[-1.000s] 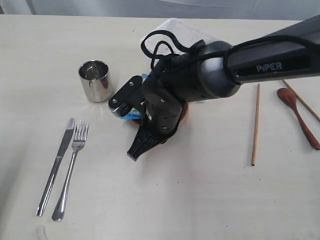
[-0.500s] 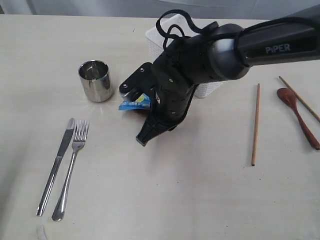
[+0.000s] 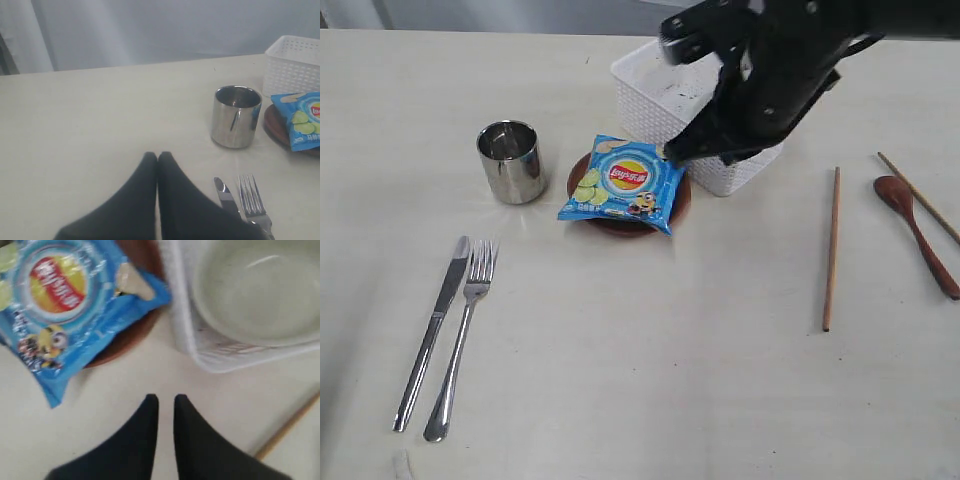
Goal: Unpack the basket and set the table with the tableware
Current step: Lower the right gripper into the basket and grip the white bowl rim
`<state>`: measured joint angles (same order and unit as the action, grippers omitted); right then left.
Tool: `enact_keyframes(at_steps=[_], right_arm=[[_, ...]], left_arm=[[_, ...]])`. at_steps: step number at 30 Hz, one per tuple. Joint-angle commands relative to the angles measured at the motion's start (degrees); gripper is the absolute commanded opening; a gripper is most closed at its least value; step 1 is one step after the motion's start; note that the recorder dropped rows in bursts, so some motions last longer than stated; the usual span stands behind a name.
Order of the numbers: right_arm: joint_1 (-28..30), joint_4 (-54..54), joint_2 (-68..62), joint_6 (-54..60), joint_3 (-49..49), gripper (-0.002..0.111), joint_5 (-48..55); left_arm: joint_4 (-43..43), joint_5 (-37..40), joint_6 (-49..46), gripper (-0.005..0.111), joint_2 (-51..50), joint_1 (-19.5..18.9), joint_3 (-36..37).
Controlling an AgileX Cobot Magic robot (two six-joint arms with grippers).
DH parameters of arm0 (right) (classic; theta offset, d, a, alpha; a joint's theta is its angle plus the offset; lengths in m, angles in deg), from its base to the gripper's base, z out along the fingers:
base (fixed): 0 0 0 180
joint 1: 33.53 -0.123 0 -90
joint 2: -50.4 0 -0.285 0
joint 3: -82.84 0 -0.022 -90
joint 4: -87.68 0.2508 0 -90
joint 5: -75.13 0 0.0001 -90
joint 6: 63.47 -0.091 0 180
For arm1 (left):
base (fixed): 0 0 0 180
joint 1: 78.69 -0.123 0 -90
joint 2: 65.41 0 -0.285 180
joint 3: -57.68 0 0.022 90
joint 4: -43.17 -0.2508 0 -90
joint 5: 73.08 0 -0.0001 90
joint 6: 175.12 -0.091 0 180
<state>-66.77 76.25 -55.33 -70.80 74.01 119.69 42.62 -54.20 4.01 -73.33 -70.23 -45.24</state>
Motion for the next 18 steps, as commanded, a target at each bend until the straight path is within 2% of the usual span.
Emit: enact_keyframes(at_steps=[1, 3, 7, 12, 18], right_arm=[[5.4, -0.1, 1.2, -1.4, 2.4, 0.042, 0.4], [7.3, -0.9, 0.2, -5.0, 5.2, 0.049, 1.6], [11.0, -0.7, -4.7, -6.9, 14.0, 0.047, 8.5], [11.8, -2.1, -13.0, -6.0, 24.1, 0.046, 17.6], [11.8, -2.2, -18.6, -6.1, 30.0, 0.046, 19.8]], left_arm=[[0.1, -0.5, 0.0, 0.0, 0.1, 0.3, 0.1], [0.1, -0.5, 0.0, 0.0, 0.1, 0.3, 0.1], [0.1, -0.5, 0.0, 0.0, 0.1, 0.3, 0.1], [0.1, -0.5, 0.0, 0.0, 0.1, 0.3, 0.1], [0.1, -0.5, 0.0, 0.0, 0.1, 0.3, 0.1]])
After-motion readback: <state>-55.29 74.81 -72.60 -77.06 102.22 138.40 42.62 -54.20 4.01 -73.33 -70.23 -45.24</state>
